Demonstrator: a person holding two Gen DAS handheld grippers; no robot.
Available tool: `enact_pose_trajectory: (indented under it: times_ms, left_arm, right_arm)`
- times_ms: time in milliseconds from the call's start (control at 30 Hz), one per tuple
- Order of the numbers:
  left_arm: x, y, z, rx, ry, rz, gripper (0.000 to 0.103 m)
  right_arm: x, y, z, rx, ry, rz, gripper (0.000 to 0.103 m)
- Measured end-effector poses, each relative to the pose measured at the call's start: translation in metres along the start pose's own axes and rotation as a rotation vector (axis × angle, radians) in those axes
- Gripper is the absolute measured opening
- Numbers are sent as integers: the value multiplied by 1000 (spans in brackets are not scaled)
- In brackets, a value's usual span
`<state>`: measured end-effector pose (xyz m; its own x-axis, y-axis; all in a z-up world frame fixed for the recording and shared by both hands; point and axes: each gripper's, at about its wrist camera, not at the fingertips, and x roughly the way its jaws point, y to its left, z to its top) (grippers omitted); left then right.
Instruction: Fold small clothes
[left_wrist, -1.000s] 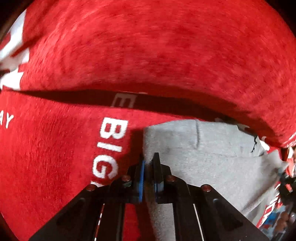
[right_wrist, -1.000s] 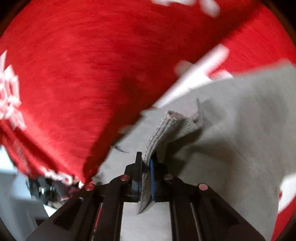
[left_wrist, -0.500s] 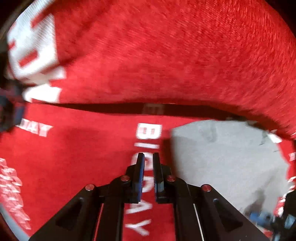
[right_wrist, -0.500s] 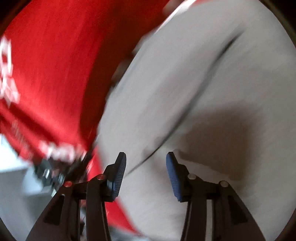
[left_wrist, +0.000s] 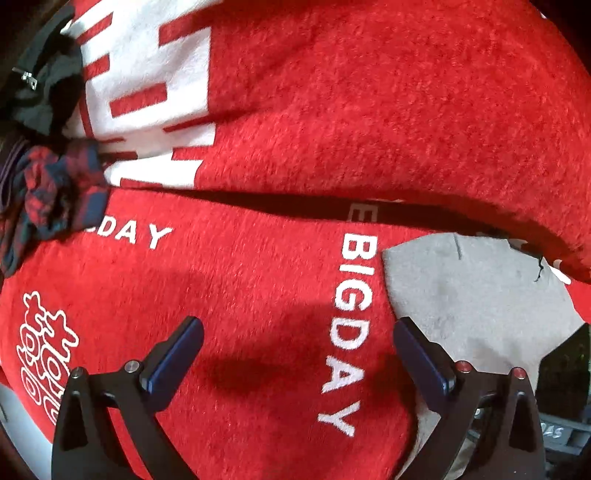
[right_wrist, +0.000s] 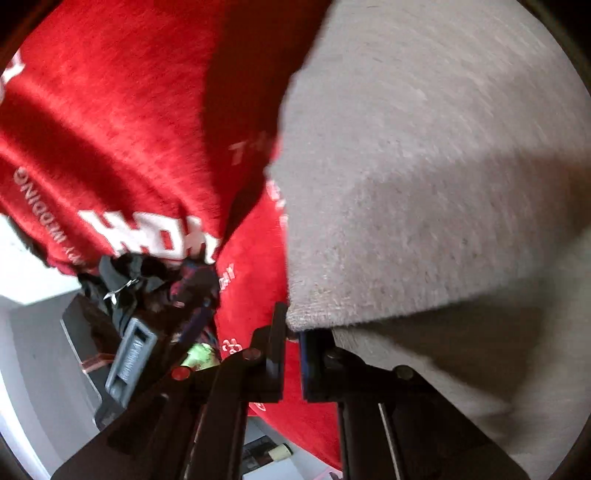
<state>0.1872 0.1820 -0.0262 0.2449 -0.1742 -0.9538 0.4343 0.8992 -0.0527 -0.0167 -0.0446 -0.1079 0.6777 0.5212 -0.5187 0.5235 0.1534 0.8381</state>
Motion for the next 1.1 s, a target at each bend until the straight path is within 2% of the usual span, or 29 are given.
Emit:
enact_pose_trajectory:
  times_ms: [133,200,233,267,300,333,433,500,533,633,700,733,767,800,900,1000,1100]
  left_arm:
    - [13,-8,-9,28,47,-2,103]
    - [16,-14,-14,56,54,-5,103]
    - [17,-18,-17,67,56,-5,103]
    - [19,-23,-19,77,58,-6,103]
    - [20,-28,-22,85,60,-11,103]
    - [22,-34,-24,91,63,-14,103]
    - [30,-51,-28,101,74,-22,103]
    - [36,-59,-29,104,84,-12,103]
    - [40,-63,-30,107,89,-6,103]
    - [47,-72,-34,107,106,11,103]
    - [50,-75,-36,102,116,13,103]
    - [51,-77,-37,105,117,21,103]
    - [51,-78,-37,112,114,30,103]
    - [51,-79,-38,118,109,39,103]
    - [53,-81,-38,122,106,55,103]
    - [52,-84,-40,112,110,70,103]
    - [48,-82,-34,107,107,79,103]
  right_arm:
    - [17,-15,-5,15,19,-99,7]
    - [6,-19,-9,42,23,-91,8]
    - [0,-16,-11,31,41,-104,16]
    - [-9,-12,-12,13,55,-116,30]
    - [-24,-11,-13,-12,52,-116,37]
    - [-45,-9,-12,-43,25,-122,45]
    - [-118,-17,4,-92,-133,-271,46]
    - [-171,-40,22,-29,-264,-376,46]
    - [-188,-51,28,7,-303,-405,46]
    - [-228,-83,50,140,-396,-428,46]
    - [-236,-95,63,177,-426,-402,46]
    - [-237,-96,69,173,-428,-401,40]
    - [-237,-94,73,160,-427,-411,9]
    - [-237,-93,75,150,-421,-413,7]
    - [-236,-87,71,131,-415,-427,6]
    - [-242,-99,63,156,-408,-497,2]
    - [-258,-115,54,172,-401,-454,0]
